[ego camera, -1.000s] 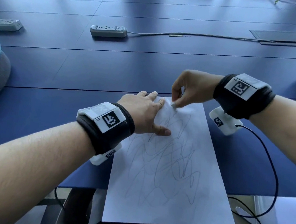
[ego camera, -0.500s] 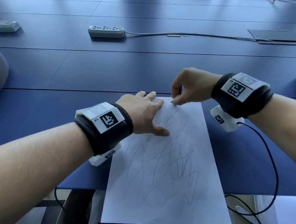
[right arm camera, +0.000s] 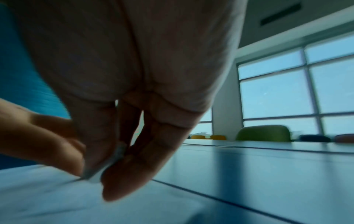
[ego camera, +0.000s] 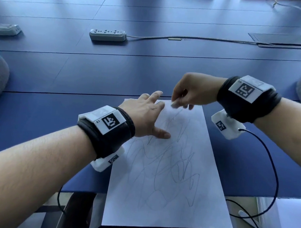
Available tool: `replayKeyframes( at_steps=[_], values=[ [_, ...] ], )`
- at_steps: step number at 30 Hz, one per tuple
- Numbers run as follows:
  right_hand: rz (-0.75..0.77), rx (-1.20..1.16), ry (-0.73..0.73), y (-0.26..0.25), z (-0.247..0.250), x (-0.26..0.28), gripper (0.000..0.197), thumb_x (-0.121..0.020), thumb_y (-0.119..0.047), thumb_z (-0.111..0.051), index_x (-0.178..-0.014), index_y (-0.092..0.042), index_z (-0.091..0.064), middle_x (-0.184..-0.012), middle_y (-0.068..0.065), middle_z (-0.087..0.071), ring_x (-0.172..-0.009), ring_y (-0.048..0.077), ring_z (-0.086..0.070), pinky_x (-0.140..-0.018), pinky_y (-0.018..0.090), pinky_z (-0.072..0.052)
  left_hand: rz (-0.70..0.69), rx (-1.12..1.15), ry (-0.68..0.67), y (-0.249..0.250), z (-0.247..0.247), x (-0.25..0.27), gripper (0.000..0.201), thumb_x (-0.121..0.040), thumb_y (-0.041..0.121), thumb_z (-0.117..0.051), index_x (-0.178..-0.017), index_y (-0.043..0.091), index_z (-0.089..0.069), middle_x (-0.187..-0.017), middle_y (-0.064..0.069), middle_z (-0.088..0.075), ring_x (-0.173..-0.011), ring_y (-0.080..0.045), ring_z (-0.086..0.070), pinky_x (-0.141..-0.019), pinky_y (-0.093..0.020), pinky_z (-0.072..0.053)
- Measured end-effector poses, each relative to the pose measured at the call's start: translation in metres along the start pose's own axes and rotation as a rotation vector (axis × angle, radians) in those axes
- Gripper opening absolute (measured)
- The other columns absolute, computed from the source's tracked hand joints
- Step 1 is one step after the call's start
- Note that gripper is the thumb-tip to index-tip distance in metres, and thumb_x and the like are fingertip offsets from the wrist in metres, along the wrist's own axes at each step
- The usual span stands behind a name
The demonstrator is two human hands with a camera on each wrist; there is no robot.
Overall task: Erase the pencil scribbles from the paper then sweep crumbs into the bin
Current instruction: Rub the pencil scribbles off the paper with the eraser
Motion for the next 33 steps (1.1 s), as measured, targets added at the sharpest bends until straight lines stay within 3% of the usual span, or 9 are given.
replayKeyframes(
  at_steps=[3,6,10,14,19,23,27,31,33],
  values=[
    [-0.063,-0.01,0.085,0.019,0.009,0.0,0.012,-0.084,-0.03,-0.075,-0.082,-0.018,-0.076,-0.071,0.0,-0.073,-0.06,0.011,-0.071,-0.063,0.025,-0.057,-0.009,-0.01,-0.032,0.002,0.001,-0.003,0.097,-0.078,0.08,-0.051,-0.155,0.033,-0.015,-0.164,0.004,-0.001,-0.147,-0.024,-0.014,-0.095,-0.047,-0.046],
    [-0.023,0.053,0.132,0.014,0.005,0.004,0.011,-0.081,-0.032,-0.076,-0.08,-0.022,-0.077,-0.071,-0.007,-0.071,-0.063,0.006,-0.064,-0.063,0.024,-0.051,-0.016,-0.035,-0.063,0.002,0.001,-0.005,0.099,-0.077,0.082,-0.048,-0.156,0.038,-0.008,-0.162,0.005,-0.009,-0.144,-0.024,-0.018,-0.096,-0.047,-0.047],
    [0.029,0.083,0.007,0.001,-0.006,0.007,0.011,-0.079,-0.04,-0.078,-0.08,-0.028,-0.077,-0.06,-0.016,-0.066,-0.056,0.004,-0.057,-0.058,0.016,-0.046,-0.011,-0.054,-0.102,0.004,0.003,-0.009,0.101,-0.075,0.084,-0.049,-0.156,0.041,-0.006,-0.16,0.005,-0.012,-0.14,-0.026,-0.022,-0.093,-0.043,-0.045],
    [-0.001,0.07,0.113,0.011,0.005,0.0,0.014,-0.078,-0.039,-0.078,-0.082,-0.026,-0.079,-0.073,-0.011,-0.072,-0.071,0.007,-0.063,-0.069,0.026,-0.05,0.0,-0.038,-0.118,0.006,0.004,-0.01,0.109,-0.067,0.088,-0.052,-0.155,0.042,-0.008,-0.154,0.006,-0.019,-0.136,-0.025,-0.024,-0.095,-0.046,-0.047],
    [-0.003,0.064,0.026,0.01,0.0,0.0,0.017,-0.074,-0.042,-0.08,-0.077,-0.026,-0.077,-0.072,-0.006,-0.072,-0.067,0.01,-0.063,-0.067,0.027,-0.051,0.004,-0.042,-0.138,0.007,0.002,-0.008,0.116,-0.064,0.09,-0.053,-0.156,0.038,-0.005,-0.156,0.003,-0.015,-0.138,-0.027,-0.021,-0.095,-0.047,-0.048],
    [-0.059,0.025,0.156,0.023,0.012,-0.003,0.015,-0.076,-0.036,-0.079,-0.074,-0.022,-0.077,-0.065,-0.009,-0.068,-0.06,0.004,-0.058,-0.062,0.026,-0.046,0.009,-0.044,-0.136,0.008,0.002,-0.008,0.117,-0.064,0.089,-0.053,-0.156,0.037,-0.003,-0.155,0.003,-0.017,-0.137,-0.027,-0.022,-0.095,-0.048,-0.049],
    [-0.024,0.042,0.033,0.016,0.002,-0.001,0.016,-0.075,-0.038,-0.081,-0.076,-0.023,-0.077,-0.069,-0.007,-0.071,-0.062,0.003,-0.06,-0.064,0.024,-0.05,0.009,-0.041,-0.146,0.007,0.002,-0.008,0.118,-0.065,0.09,-0.053,-0.157,0.036,-0.001,-0.156,0.003,-0.014,-0.138,-0.027,-0.02,-0.096,-0.049,-0.048],
    [-0.069,0.033,0.166,0.025,0.013,-0.001,0.015,-0.077,-0.035,-0.079,-0.072,-0.021,-0.076,-0.066,-0.006,-0.07,-0.062,0.01,-0.059,-0.063,0.028,-0.05,0.009,-0.043,-0.145,0.007,0.001,-0.009,0.119,-0.064,0.09,-0.053,-0.156,0.036,-0.001,-0.155,0.003,-0.015,-0.138,-0.027,-0.02,-0.096,-0.05,-0.048],
    [-0.016,0.054,0.108,0.016,0.005,0.0,0.015,-0.076,-0.035,-0.079,-0.076,-0.021,-0.077,-0.069,-0.005,-0.071,-0.061,0.006,-0.058,-0.064,0.027,-0.051,0.007,-0.043,-0.146,0.007,0.001,-0.009,0.119,-0.064,0.09,-0.053,-0.156,0.036,-0.001,-0.155,0.003,-0.015,-0.138,-0.027,-0.02,-0.095,-0.051,-0.048]
  ],
)
Point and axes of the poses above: each hand's wrist, its own x-axis away from the middle knuckle, its own z-axis out of the back of the hand, y = z × x, the point moved 6 cm from there along -x, towards the middle knuckle
